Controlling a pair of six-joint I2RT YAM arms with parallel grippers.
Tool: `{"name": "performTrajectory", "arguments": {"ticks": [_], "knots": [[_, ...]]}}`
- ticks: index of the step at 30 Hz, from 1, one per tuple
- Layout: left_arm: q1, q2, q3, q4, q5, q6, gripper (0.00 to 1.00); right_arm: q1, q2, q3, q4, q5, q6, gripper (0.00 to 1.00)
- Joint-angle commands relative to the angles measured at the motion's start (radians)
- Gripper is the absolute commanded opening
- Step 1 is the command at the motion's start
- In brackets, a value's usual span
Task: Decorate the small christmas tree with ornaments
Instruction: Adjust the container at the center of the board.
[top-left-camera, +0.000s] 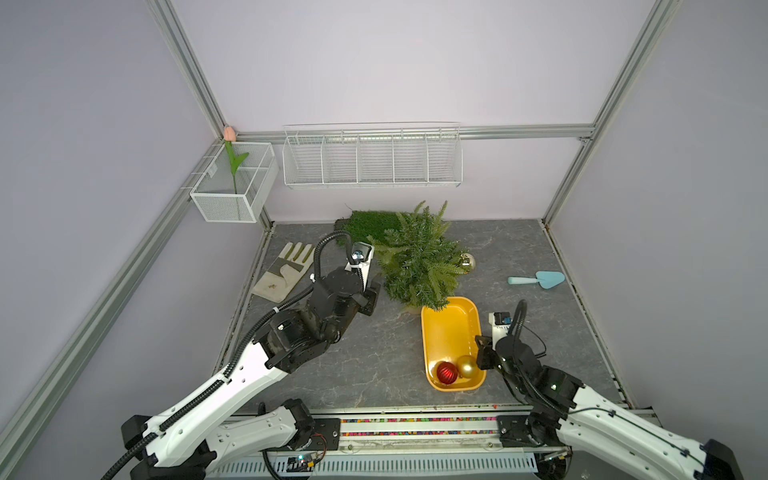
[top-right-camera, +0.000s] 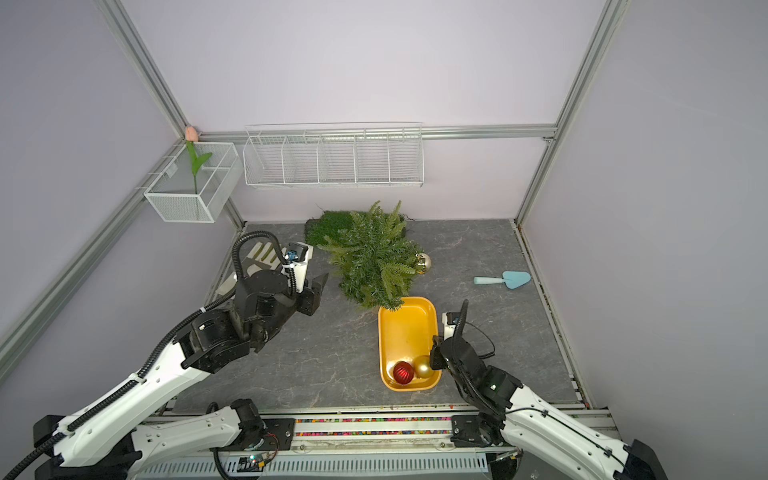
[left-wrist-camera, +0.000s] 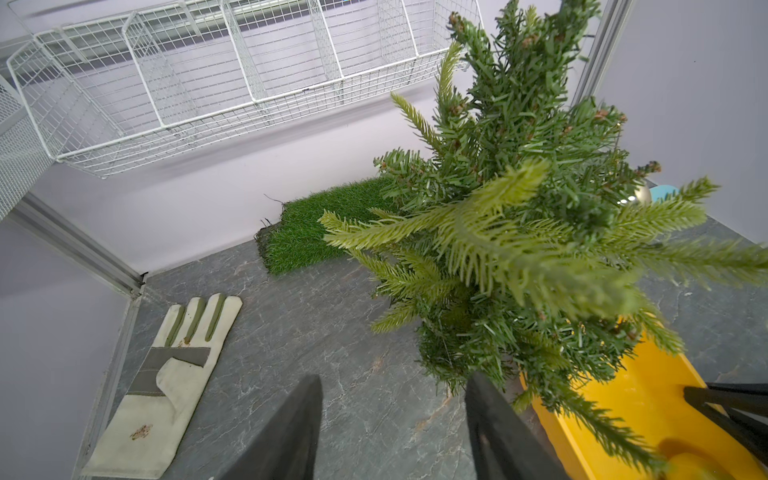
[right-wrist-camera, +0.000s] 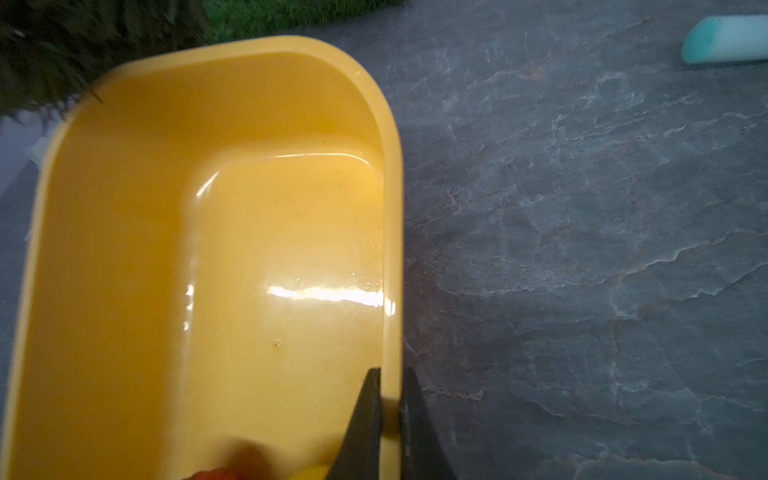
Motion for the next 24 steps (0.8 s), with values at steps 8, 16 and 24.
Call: {"name": "performTrajectory", "arguments": {"ticks": [8, 16, 24], "knots": [[0.008, 0.012, 0.022, 0.001, 0.001, 0.004, 0.58, -0.03, 0.366, 0.229, -0.14, -0.12, 0.15, 0.26], [0.014, -0.012, 0.01, -0.002, -0.007, 0.009, 0.59, -0.051, 0.287, 0.318, -0.315, -0.143, -0.005, 0.69], [0.032, -0.067, -0.015, -0.001, -0.042, 0.037, 0.59, -0.045, 0.286, 0.441, -0.284, -0.566, -0.588, 0.77]]}}
